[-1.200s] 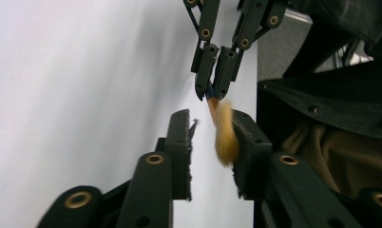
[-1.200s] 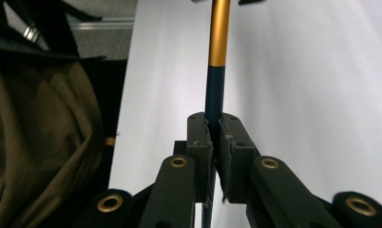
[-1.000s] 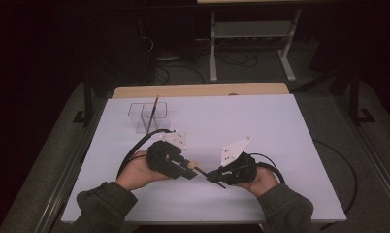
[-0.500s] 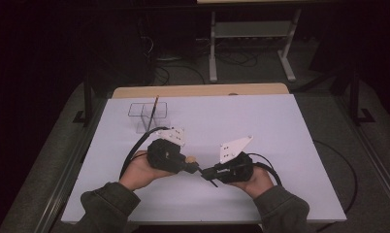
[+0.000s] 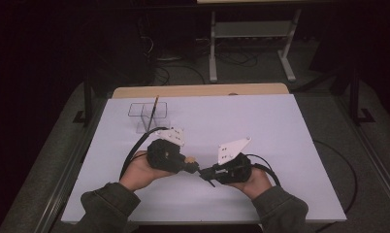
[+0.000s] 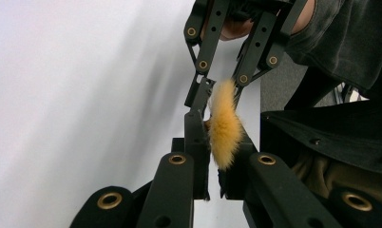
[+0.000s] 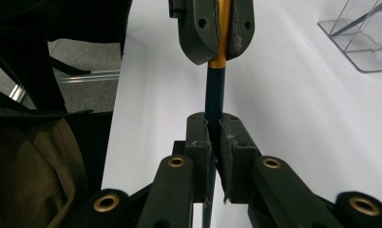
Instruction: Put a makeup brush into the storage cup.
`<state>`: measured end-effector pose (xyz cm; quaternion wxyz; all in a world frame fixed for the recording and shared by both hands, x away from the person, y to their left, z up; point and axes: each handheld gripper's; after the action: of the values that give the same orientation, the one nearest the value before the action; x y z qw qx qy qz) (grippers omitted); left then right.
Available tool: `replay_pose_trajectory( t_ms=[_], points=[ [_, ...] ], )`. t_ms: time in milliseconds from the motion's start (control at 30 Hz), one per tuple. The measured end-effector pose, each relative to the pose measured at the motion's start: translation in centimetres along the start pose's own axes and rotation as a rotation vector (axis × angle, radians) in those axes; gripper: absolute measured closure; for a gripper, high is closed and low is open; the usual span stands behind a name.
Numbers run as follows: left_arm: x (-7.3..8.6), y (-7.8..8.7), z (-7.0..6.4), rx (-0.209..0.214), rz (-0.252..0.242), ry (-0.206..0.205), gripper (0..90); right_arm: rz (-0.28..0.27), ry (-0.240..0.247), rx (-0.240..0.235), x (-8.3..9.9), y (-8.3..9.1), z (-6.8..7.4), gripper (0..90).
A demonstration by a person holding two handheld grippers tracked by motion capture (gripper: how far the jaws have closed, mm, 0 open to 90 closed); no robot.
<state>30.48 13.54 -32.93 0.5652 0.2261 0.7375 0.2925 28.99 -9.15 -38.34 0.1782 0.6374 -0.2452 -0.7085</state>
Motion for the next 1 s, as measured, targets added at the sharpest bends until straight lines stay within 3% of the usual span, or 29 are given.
replay_pose_trajectory(
  t_ms=[133,300,367,400,500,1000],
  points=[
    [-0.1,0.1,-0.2,0.001,0.013,-0.001,83.9,0.043,0.009,0.013,0.1,-0.3,0.0,76.7],
    [-0.1,0.3,-0.3,-0.008,-0.008,0.009,83.8,0.051,0.005,0.011,0.2,-0.5,0.2,82.9],
    [-0.1,0.4,-0.2,-0.006,-0.019,0.012,82.6,0.043,0.012,0.016,0.3,-0.5,0.0,83.1],
    [-0.1,0.4,-0.1,-0.006,-0.029,0.023,77.8,0.022,-0.006,0.019,0.3,-0.5,0.0,83.2],
    [0.0,0.3,-0.3,-0.023,-0.030,0.019,75.7,-0.031,-0.042,0.016,0.4,-0.3,-0.3,83.3],
    [0.0,0.9,0.0,-0.044,-0.089,0.038,81.2,-0.112,-0.089,-0.015,0.3,-1.0,-0.4,83.3]
  ],
)
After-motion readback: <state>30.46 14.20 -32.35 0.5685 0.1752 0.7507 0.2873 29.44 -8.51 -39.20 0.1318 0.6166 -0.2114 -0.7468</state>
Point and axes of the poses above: each handheld gripper's, and its own axes: y roughly backward along the jaws, x roughly out of its underside, z roughly to its left, and after that the axes turned 1 degree about -x, right-handed
